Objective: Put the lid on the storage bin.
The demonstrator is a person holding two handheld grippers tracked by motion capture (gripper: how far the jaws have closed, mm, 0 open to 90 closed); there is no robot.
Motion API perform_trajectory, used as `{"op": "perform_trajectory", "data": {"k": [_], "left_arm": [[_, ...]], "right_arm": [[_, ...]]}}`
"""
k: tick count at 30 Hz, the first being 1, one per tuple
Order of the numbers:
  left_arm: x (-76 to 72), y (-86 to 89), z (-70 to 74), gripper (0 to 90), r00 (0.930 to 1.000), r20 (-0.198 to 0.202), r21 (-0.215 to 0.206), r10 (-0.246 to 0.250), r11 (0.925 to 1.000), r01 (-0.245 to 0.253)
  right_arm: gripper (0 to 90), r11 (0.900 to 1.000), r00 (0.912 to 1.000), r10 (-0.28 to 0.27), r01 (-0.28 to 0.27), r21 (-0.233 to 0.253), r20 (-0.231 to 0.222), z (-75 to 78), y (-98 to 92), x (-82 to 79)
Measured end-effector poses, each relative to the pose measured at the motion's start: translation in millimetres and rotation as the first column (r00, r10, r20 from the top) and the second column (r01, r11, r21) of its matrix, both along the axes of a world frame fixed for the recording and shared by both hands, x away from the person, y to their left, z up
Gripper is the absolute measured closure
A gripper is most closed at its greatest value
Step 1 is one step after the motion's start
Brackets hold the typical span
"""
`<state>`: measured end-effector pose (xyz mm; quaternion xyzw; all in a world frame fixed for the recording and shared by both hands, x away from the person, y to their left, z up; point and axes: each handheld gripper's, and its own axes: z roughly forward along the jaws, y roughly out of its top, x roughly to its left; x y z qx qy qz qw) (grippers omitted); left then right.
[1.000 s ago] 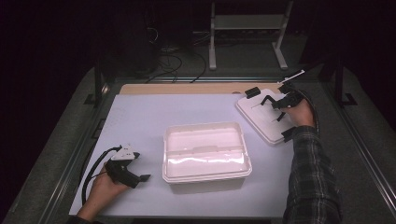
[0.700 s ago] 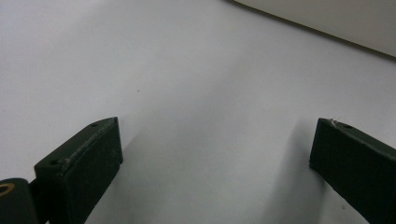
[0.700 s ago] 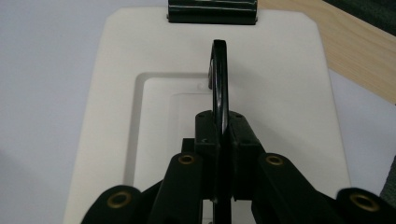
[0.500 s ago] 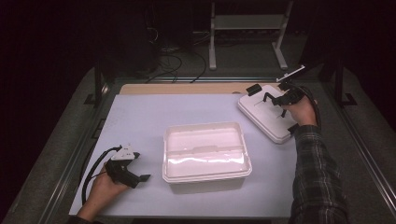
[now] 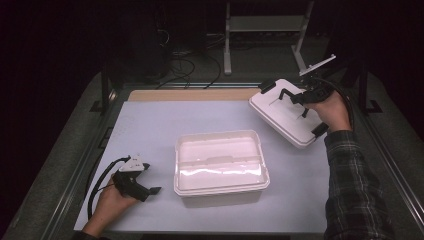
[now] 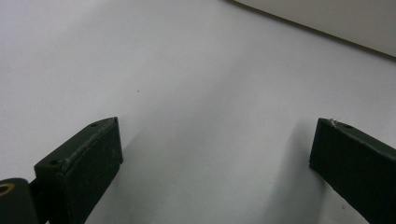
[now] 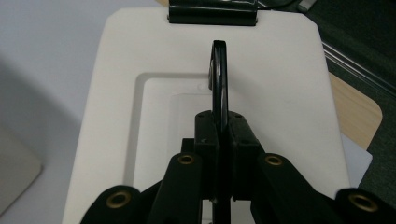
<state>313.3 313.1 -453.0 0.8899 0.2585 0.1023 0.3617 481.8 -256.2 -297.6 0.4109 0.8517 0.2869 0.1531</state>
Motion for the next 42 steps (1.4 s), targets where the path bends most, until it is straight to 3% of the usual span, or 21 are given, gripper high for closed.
{"op": "perform_trajectory", "data": {"k": [5,10,14,22,30,42], "left_arm": [[-0.1,-0.1,-0.1,1.4,1.0,0.0,-0.001,0.0,1.0,0.0],[-0.1,-0.1,-0.1,1.5,1.0,0.0,-0.001,0.001,1.0,-0.001],[0.0,0.0,0.0,1.4,1.0,0.0,0.001,0.0,1.0,0.0],[0.0,0.0,0.0,1.4,1.0,-0.001,0.001,-0.001,1.0,0.001],[0.0,-0.1,0.0,1.4,1.0,0.0,0.002,-0.001,1.0,0.001],[0.0,0.0,0.0,1.5,1.0,0.0,0.002,0.0,1.0,0.0]], "right_arm": [[84.2,0.998,0.9984,0.05,-0.051,0.031,0.027,19.4,6.7,-10.5],[84.2,0.991,0.9913,0.123,-0.125,0.044,0.048,34.0,18.2,-22.6],[84.2,0.984,0.9835,0.171,-0.174,0.04,0.059,43.5,29.2,-32.1],[84.2,0.959,0.9609,0.269,-0.273,0.074,0.066,52.2,49.2,-47.6],[84.2,0.921,0.9237,0.377,-0.382,0.075,0.067,56.3,75.8,-60.8],[84.2,0.848,0.8525,0.521,-0.523,0.084,0.042,57.7,116.7,-72.3]]}}
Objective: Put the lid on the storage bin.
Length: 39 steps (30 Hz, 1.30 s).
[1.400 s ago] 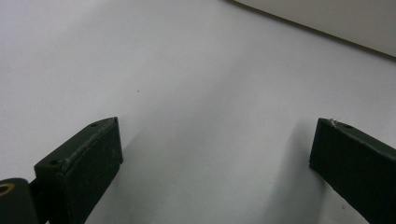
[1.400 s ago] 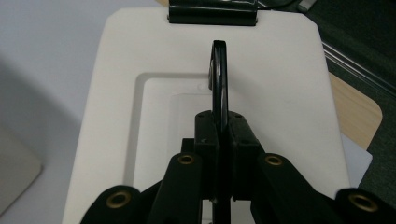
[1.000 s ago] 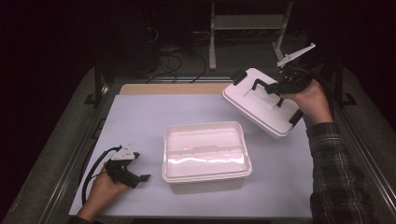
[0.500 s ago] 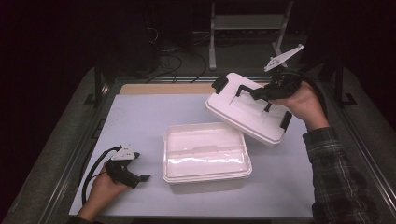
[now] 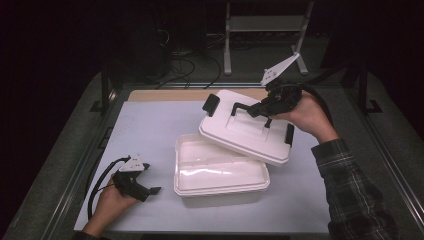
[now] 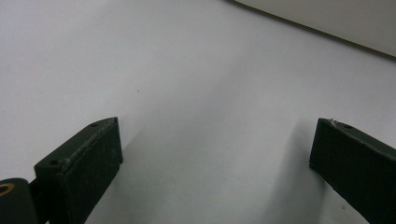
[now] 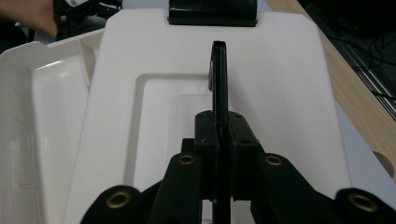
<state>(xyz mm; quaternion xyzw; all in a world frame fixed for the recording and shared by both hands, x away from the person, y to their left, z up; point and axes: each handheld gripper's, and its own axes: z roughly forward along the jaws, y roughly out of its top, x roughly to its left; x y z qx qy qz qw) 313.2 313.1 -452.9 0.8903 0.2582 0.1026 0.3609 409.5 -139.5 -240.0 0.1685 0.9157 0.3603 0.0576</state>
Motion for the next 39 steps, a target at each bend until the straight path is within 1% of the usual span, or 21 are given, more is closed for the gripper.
{"op": "perform_trajectory", "data": {"k": [4,7,9,10,13,15,18,20,21,23,27,32,37,39], "left_arm": [[-0.1,-0.1,0.0,1.5,1.0,-0.001,-0.001,0.0,1.0,0.0],[0.0,0.0,0.0,1.4,1.0,0.0,0.0,0.0,1.0,0.0],[0.0,0.0,0.0,1.4,1.0,-0.001,0.0,0.0,1.0,0.0],[0.0,0.0,0.0,1.4,1.0,-0.001,-0.001,0.0,1.0,0.0],[0.0,0.0,0.0,1.4,1.0,0.0,-0.001,0.0,1.0,0.0],[0.0,0.0,0.0,1.4,1.0,0.0,-0.001,0.0,1.0,0.0],[0.0,0.0,0.0,1.4,1.0,0.0,0.0,-0.001,1.0,0.001],[0.0,0.0,0.0,1.4,1.0,0.0,0.0,-0.001,1.0,0.001],[0.0,0.0,0.0,1.4,1.0,0.0,0.0,0.0,1.0,0.0],[0.0,0.0,0.0,1.4,1.0,-0.001,0.0,-0.001,1.0,0.001],[0.0,-0.1,-0.1,1.4,1.0,-0.001,-0.001,-0.001,1.0,0.001],[0.0,-0.1,0.0,1.5,1.0,-0.001,-0.001,0.0,1.0,0.0],[-0.1,0.0,0.0,1.4,1.0,0.0,0.0,-0.001,1.0,0.001],[-0.1,0.0,0.0,1.4,1.0,0.0,0.0,-0.001,1.0,0.001]], "right_arm": [[84.2,0.998,0.9984,0.056,-0.056,0.004,-0.009,0.2,11.8,-3.3],[84.2,0.994,0.9939,0.108,-0.108,0.008,-0.022,-0.5,20.1,-5.0],[84.2,0.99,0.9896,0.14,-0.14,0.0,-0.031,-1.5,27.2,-6.7],[84.2,0.989,0.9884,0.147,-0.148,-0.004,-0.038,-1.7,29.5,-7.7],[84.2,0.981,0.9797,0.195,-0.195,-0.008,-0.049,-3.0,39.9,-10.3],[84.2,0.976,0.974,0.218,-0.219,-0.007,-0.059,-3.0,44.8,-11.6],[84.2,0.967,0.965,0.254,-0.256,-0.008,-0.064,-2.9,52.9,-13.9],[84.2,0.962,0.96,0.271,-0.272,-0.011,-0.071,-3.1,58.0,-15.5],[84.2,0.959,0.957,0.282,-0.284,-0.01,-0.067,-3.8,61.0,-16.2],[84.2,0.955,0.9534,0.294,-0.295,-0.011,-0.068,-4.6,64.9,-17.5],[84.2,0.944,0.9421,0.329,-0.33,-0.017,-0.067,-8.1,73.8,-19.6],[84.2,0.929,0.9281,0.364,-0.368,-0.041,-0.08,-15.0,84.4,-22.7],[84.2,0.92,0.92,0.383,-0.388,-0.053,-0.085,-18.6,90.5,-25.8],[84.2,0.919,0.9184,0.386,-0.391,-0.054,-0.087,-18.7,91.2,-26.8]]}}
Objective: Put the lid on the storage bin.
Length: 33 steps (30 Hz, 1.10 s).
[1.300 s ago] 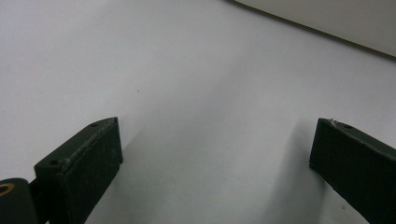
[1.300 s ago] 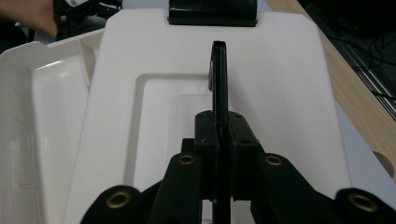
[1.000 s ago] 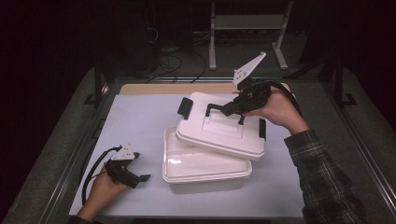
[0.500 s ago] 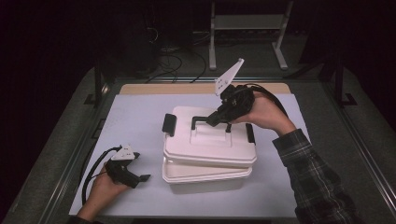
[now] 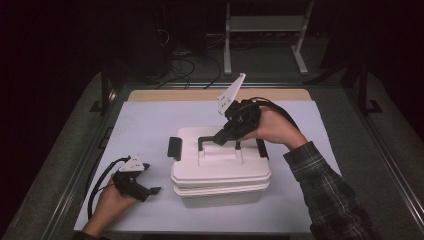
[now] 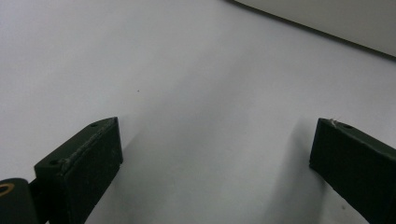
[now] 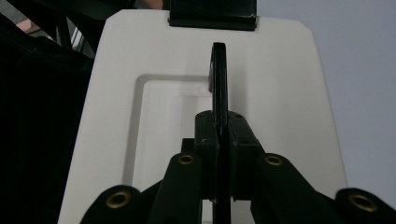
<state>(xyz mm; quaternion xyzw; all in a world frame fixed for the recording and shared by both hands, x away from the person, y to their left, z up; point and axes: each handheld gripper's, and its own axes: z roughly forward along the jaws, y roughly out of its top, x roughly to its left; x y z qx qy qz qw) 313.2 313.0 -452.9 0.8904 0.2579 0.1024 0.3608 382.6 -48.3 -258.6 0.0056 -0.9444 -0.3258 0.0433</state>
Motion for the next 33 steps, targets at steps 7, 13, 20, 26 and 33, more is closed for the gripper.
{"op": "perform_trajectory", "data": {"k": [7,13,20,26,33], "left_arm": [[0.0,0.0,0.0,1.4,1.0,0.0,0.0,0.0,1.0,0.0],[-0.1,0.0,0.0,1.5,1.0,-0.001,0.0,0.0,1.0,0.0],[-0.2,-0.2,0.0,1.4,1.0,-0.001,-0.002,0.002,1.0,-0.002],[-0.1,-0.2,-0.1,1.4,1.0,-0.001,-0.003,0.002,1.0,-0.002],[-0.2,-0.1,0.0,1.4,1.0,0.0,-0.001,0.001,1.0,-0.001]], "right_arm": [[84.1,1.0,0.9998,0.019,-0.019,-0.014,-0.007,-4.9,3.3,-5.1],[84.1,1.0,0.9995,0.025,-0.025,-0.016,-0.021,-11.4,3.2,-7.9],[83.6,1.0,0.9997,0.021,-0.021,-0.001,-0.013,-16.4,2.1,-10.0],[50.1,0.998,0.9976,-0.052,0.051,0.023,0.046,-16.0,-5.0,-12.9],[27.6,0.982,0.9789,-0.185,0.18,0.059,0.088,-14.3,-28.8,-12.1]]}}
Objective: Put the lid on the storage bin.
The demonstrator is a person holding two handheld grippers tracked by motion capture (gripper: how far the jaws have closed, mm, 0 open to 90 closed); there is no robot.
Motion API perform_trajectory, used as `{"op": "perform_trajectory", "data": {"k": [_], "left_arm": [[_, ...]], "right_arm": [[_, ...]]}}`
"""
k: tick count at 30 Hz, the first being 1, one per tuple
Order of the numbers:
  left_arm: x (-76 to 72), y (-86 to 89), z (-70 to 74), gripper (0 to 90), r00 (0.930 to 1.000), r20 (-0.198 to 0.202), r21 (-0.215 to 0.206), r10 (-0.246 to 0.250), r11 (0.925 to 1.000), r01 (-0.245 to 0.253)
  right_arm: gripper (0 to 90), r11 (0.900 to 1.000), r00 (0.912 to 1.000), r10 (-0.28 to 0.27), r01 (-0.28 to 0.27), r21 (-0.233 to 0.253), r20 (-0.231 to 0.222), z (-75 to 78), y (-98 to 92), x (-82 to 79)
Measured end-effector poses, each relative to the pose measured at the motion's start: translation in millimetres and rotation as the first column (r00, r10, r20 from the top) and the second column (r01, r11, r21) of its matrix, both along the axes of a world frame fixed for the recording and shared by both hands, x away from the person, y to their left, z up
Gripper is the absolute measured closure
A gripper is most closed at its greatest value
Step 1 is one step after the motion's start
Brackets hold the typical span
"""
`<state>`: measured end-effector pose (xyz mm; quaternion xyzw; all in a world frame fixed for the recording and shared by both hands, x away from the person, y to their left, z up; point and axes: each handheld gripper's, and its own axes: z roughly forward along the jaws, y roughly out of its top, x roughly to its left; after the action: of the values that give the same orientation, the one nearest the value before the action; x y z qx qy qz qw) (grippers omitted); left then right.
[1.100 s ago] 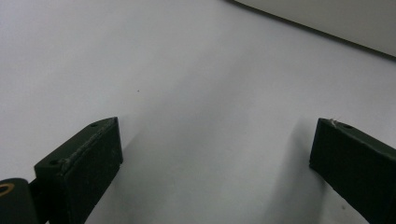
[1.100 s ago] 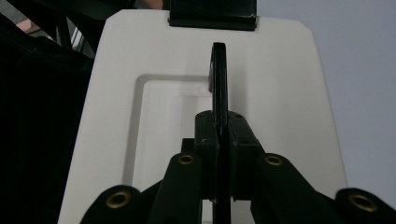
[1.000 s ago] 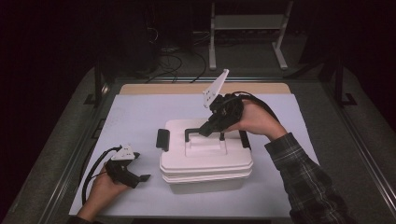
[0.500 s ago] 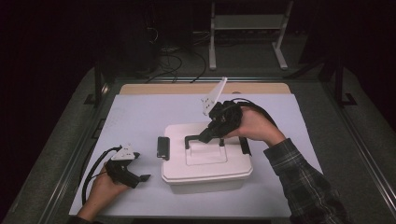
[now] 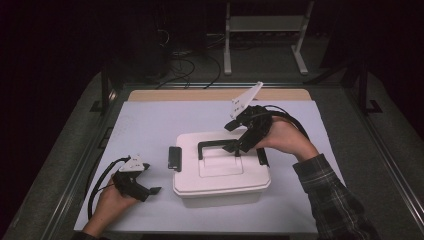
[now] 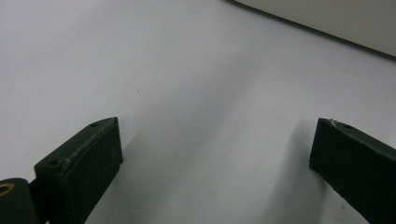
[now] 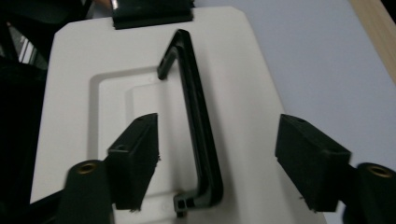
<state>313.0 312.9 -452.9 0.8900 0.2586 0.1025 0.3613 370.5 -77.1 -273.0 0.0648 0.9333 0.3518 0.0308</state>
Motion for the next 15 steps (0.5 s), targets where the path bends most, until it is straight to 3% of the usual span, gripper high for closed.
{"op": "perform_trajectory", "data": {"k": [5,8,11,15], "left_arm": [[0.1,0.0,0.0,1.4,1.0,0.0,0.0,0.0,1.0,0.0],[0.0,0.0,0.0,1.4,1.0,0.0,0.0,0.0,1.0,0.0],[0.0,0.0,0.0,1.4,1.0,0.0,0.0,0.0,1.0,0.0],[0.0,0.0,0.0,1.4,1.0,0.0,0.0,0.0,1.0,0.0]], "right_arm": [[18.7,0.994,0.994,-0.106,0.105,0.039,0.025,-1.5,-23.6,-1.1],[15.4,0.983,0.9839,-0.172,0.168,0.068,0.05,-3.6,-39.0,-3.4],[14.1,0.969,0.9682,-0.239,0.233,0.083,0.074,-6.6,-53.8,-6.2],[13.7,0.944,0.9451,-0.319,0.31,0.11,0.072,-13.9,-74.7,-10.7]]}}
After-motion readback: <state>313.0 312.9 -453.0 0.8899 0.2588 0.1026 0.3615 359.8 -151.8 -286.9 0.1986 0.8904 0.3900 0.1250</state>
